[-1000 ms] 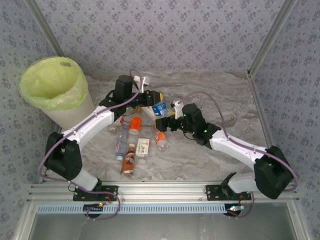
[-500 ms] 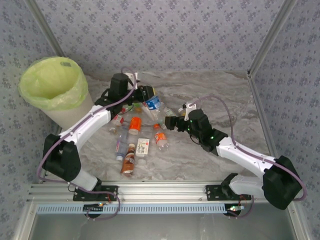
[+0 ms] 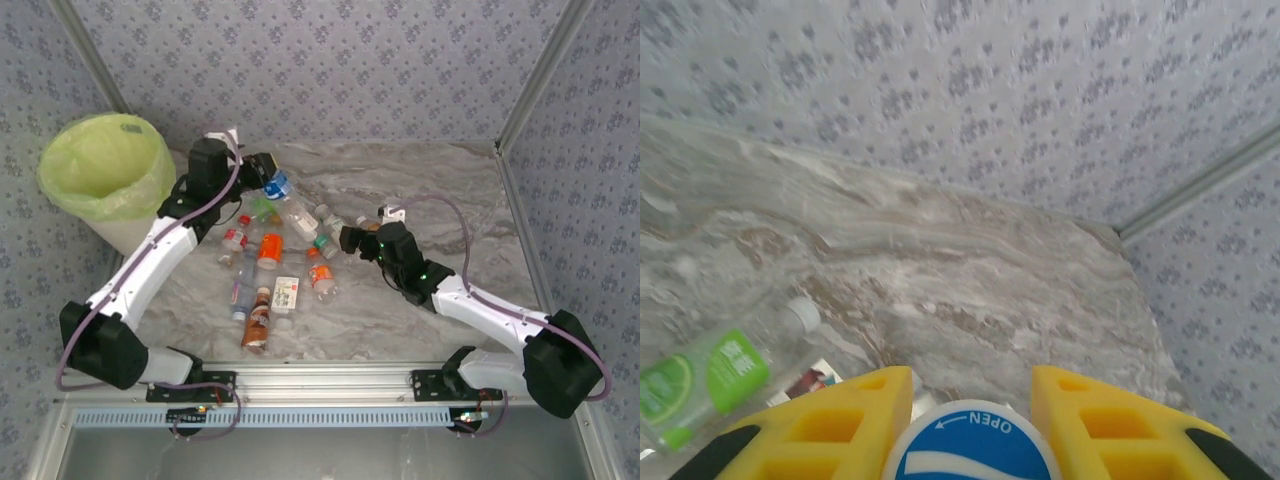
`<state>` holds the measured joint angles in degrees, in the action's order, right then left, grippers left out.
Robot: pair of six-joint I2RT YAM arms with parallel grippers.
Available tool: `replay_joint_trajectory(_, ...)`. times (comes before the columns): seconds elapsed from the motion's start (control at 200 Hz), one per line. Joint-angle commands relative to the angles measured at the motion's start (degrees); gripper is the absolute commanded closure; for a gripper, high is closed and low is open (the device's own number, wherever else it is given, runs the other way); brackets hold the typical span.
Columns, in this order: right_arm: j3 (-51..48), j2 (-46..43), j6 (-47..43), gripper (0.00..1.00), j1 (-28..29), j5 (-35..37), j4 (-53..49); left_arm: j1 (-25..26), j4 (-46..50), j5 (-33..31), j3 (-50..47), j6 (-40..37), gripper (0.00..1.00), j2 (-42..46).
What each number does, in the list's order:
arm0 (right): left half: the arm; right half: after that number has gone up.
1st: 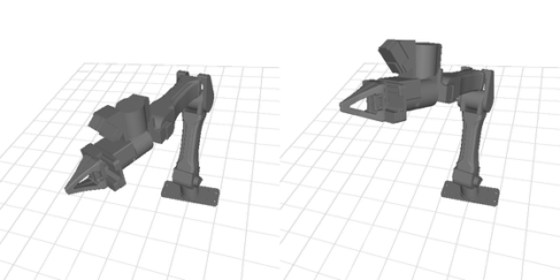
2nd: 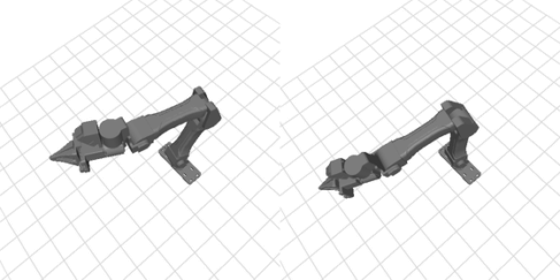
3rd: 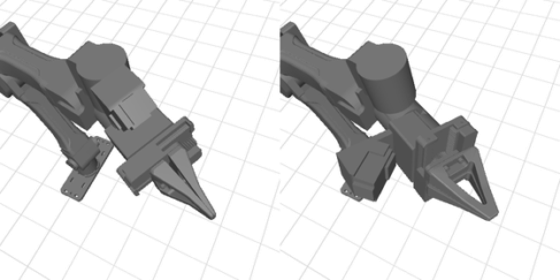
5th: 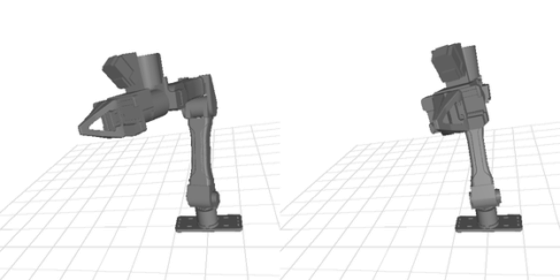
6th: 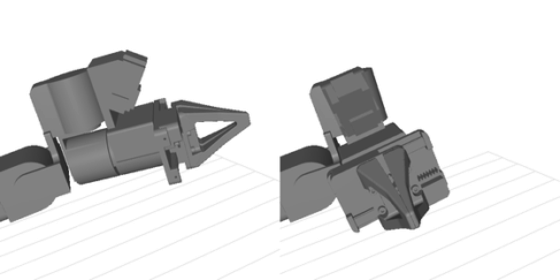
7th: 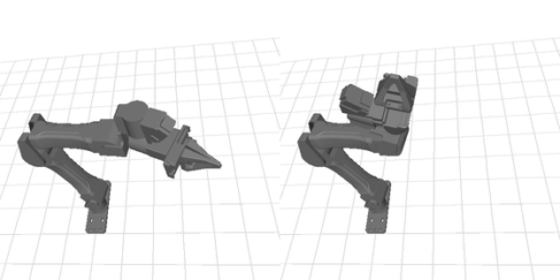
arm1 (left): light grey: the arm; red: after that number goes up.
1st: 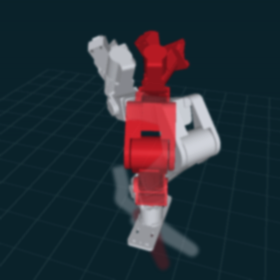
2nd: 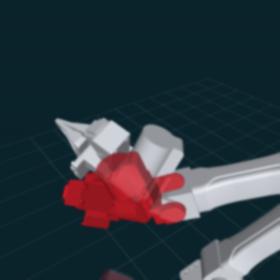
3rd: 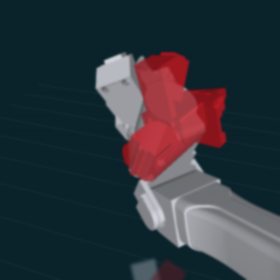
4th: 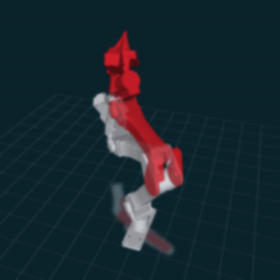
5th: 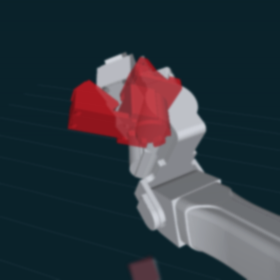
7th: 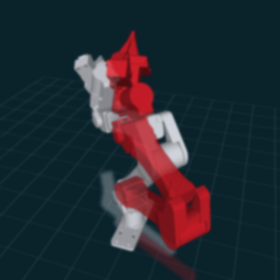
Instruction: Put the plastic bottles in the bin
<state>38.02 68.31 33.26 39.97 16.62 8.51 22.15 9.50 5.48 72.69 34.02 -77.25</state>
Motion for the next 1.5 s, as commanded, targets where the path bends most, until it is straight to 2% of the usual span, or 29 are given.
replay_joint_trajectory(0.0, 0.12, 0.30, 0.53, 0.00, -0.24, 1.77, 0.23, -1.12, -1.56, -9.41, 4.00, -1.73, 1.00, 2.69)
replay_joint_trajectory(0.075, 0.53, 0.24, -0.13, 0.00, -0.15, 1.50, 0.19, -1.77, -1.62, -16.98, 5.76, -1.67, 1.00, 3.35)
replay_joint_trajectory(0.135, 1.00, 0.15, -1.10, 0.00, 0.01, 1.24, -0.20, -2.90, -3.71, -20.51, 5.98, -2.15, 1.00, 4.06)
replay_joint_trajectory(0.285, 2.09, 0.24, -4.32, 0.00, 0.78, 1.13, -0.71, -7.84, -5.67, -20.60, 9.82, -3.92, 1.00, 4.18)
replay_joint_trajectory(0.4, 2.68, 0.24, -5.47, 0.00, 1.29, 2.23, -1.64, -11.60, -3.24, -22.67, 15.43, -8.89, 1.00, 2.82)
replay_joint_trajectory(0.5, 3.01, 0.24, -5.66, 0.00, 1.42, 2.30, -1.79, -12.23, 1.20, -31.71, 21.80, -16.74, 1.00, 0.38)
replay_joint_trajectory(0.565, 3.12, 0.24, -5.57, 0.00, 1.50, 2.27, -1.92, -13.62, 3.66, -34.23, 24.77, -19.01, 1.00, -1.02)
replay_joint_trajectory(0.81, 3.73, -0.09, -5.74, 0.00, 1.56, 1.30, -2.71, -20.70, 8.50, -38.16, 28.43, -20.70, 1.00, -4.05)
replay_joint_trajectory(1.144, 3.20, -1.47, -6.36, 0.00, 1.63, 1.55, -3.24, -31.15, 14.74, -39.87, 27.57, -22.21, 1.00, -7.19)
replay_joint_trajectory(1.274, 3.30, -1.51, -6.45, 0.00, 1.66, 1.35, -3.74, -33.56, 15.90, -41.24, 25.38, -23.48, 1.00, -8.54)
replay_joint_trajectory(1.399, 3.33, -2.02, -6.49, 0.00, 1.90, 2.43, -4.37, -34.71, 15.78, -45.45, 23.50, -25.20, 1.00, -10.47)
replay_joint_trajectory(1.494, 2.75, -2.69, -6.62, 0.00, 1.98, 3.31, -4.42, -35.78, 16.78, -46.78, 23.05, -25.08, 0.96, -12.77)
